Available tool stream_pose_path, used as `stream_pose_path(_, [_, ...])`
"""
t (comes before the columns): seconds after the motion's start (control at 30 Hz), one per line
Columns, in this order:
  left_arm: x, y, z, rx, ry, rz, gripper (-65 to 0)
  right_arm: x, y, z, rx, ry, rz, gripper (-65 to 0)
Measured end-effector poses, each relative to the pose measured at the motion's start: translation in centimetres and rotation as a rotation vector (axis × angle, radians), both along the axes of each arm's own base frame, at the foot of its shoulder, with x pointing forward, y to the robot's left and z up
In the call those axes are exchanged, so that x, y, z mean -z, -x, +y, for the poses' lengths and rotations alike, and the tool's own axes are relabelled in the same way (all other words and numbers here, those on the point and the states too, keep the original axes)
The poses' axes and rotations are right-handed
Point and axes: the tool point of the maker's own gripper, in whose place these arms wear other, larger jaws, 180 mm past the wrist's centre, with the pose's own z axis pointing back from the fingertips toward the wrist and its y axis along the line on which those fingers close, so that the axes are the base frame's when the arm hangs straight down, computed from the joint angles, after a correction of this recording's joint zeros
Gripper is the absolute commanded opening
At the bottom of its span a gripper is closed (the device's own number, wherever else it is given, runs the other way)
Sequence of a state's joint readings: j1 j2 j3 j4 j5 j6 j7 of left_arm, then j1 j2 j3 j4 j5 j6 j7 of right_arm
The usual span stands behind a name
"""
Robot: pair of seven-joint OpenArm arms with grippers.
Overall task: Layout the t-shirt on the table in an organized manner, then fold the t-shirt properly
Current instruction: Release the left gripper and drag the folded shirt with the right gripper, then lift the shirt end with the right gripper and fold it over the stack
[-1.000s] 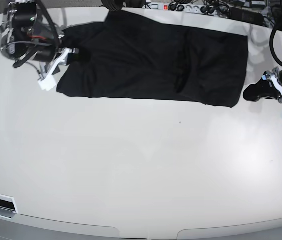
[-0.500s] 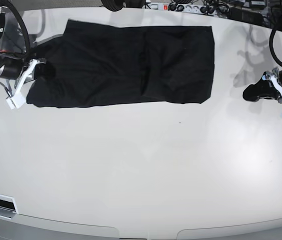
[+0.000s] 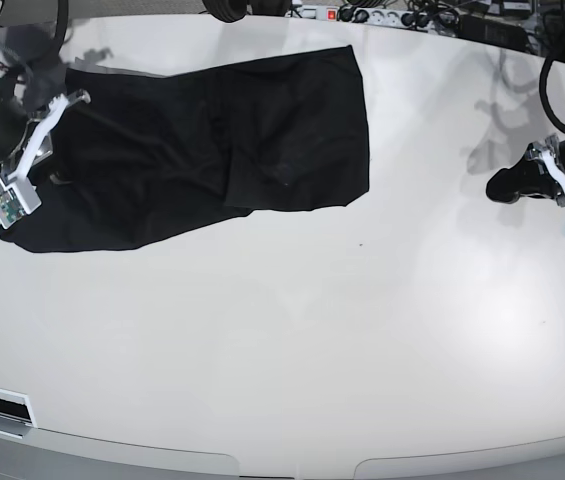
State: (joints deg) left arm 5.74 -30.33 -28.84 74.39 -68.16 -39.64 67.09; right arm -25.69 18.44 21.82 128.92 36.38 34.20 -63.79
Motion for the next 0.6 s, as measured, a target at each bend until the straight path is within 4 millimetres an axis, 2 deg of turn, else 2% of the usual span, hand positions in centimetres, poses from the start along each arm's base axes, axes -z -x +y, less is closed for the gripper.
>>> stream_pose_path(0.1, [0.0, 0.0, 0.0, 0.0, 0.001, 0.0, -65.0, -2.0, 1.0, 3.7, -0.074, -0.118, -0.048, -65.0])
stream_pose_path(0.17, [0.0, 0.0, -0.1, -0.002, 0.005, -0.003, -65.0, -2.6, 1.6, 5.9, -0.112, -0.213, -0.059, -65.0])
stream_pose_path(0.27, [0.1, 0.1, -0.3, 0.0, 0.008, 0.001, -65.0, -2.4, 2.6, 8.9, -0.154, -0.314, -0.021, -65.0])
stream_pose_path(0.43, [0.2, 0.0, -0.5, -0.002, 0.015, -0.001, -65.0, -3.0, 4.2, 16.0, -0.303, -0.472, 0.015, -65.0])
stream_pose_path(0.6, [0.2, 0.0, -0.5, -0.002, 0.015, -0.001, -65.0, -2.4, 5.9, 21.2, -0.448, -0.487, 0.04, -65.0])
